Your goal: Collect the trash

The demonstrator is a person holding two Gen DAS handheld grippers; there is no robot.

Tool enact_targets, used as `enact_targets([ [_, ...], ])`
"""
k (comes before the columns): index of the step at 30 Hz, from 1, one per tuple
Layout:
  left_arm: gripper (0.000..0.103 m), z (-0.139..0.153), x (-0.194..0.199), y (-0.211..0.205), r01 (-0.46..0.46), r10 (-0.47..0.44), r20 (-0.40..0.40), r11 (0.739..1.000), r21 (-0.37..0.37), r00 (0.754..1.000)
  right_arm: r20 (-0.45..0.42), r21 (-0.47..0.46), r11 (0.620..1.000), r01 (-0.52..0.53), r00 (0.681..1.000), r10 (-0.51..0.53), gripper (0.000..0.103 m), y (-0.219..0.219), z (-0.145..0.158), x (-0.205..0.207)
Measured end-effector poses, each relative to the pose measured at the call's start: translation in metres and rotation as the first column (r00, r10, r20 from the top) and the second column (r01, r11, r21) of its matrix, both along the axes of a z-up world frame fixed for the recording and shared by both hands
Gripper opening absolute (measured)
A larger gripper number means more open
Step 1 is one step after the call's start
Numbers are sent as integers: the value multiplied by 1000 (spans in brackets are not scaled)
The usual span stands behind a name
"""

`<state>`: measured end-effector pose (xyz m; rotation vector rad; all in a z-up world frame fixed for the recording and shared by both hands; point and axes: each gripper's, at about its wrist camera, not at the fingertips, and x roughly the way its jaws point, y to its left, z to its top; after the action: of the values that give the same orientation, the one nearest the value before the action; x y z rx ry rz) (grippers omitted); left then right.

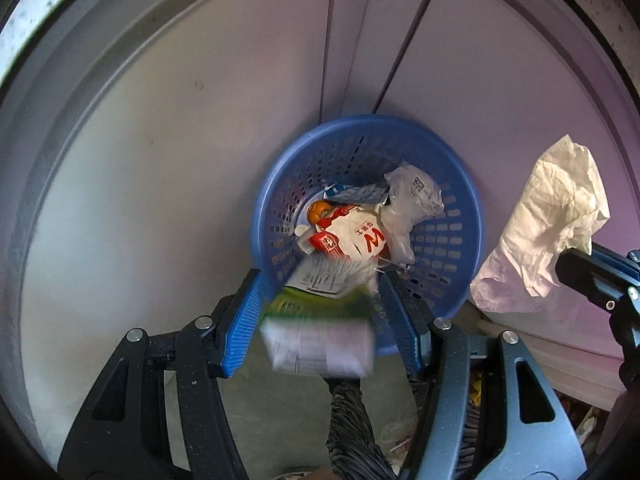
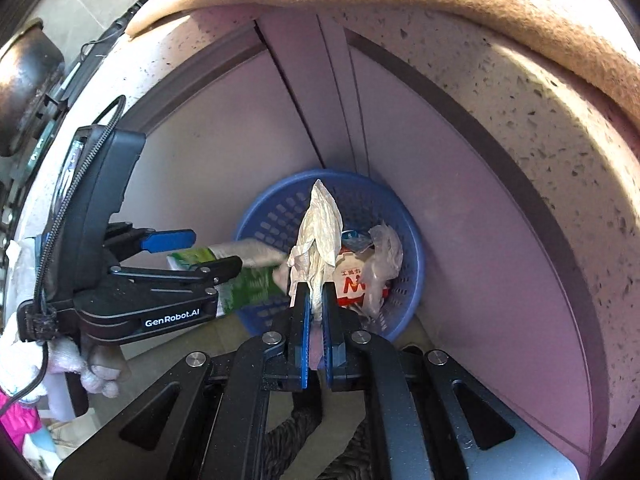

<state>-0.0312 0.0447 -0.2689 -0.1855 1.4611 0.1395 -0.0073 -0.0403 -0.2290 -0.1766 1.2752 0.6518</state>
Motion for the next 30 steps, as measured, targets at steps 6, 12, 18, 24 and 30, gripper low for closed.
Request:
enact_targets([
  [6, 62, 4, 2, 3, -9, 9, 5, 1000, 9, 1000, 3, -4, 1000, 3, 1000, -3, 7, -3, -1, -1],
  [12, 62, 8, 0, 5, -15, 15, 9, 1000, 13, 1000, 8, -4, 1000, 0, 1000, 0, 37, -2, 1, -5],
  [18, 62, 16, -2, 6, -16, 16, 18, 1000, 19, 1000, 7, -9, 1000, -5, 1000, 5, 40, -3, 7, -4],
  [24, 67, 28, -4, 6, -11, 10, 42, 1000, 27, 999, 30, -9, 1000, -13, 999, 14, 52, -9, 12, -3],
  [30, 68, 46, -7, 8, -7, 5, 70, 999, 39, 998, 58, -11, 1000, -14, 998, 14, 54, -16, 25, -1],
])
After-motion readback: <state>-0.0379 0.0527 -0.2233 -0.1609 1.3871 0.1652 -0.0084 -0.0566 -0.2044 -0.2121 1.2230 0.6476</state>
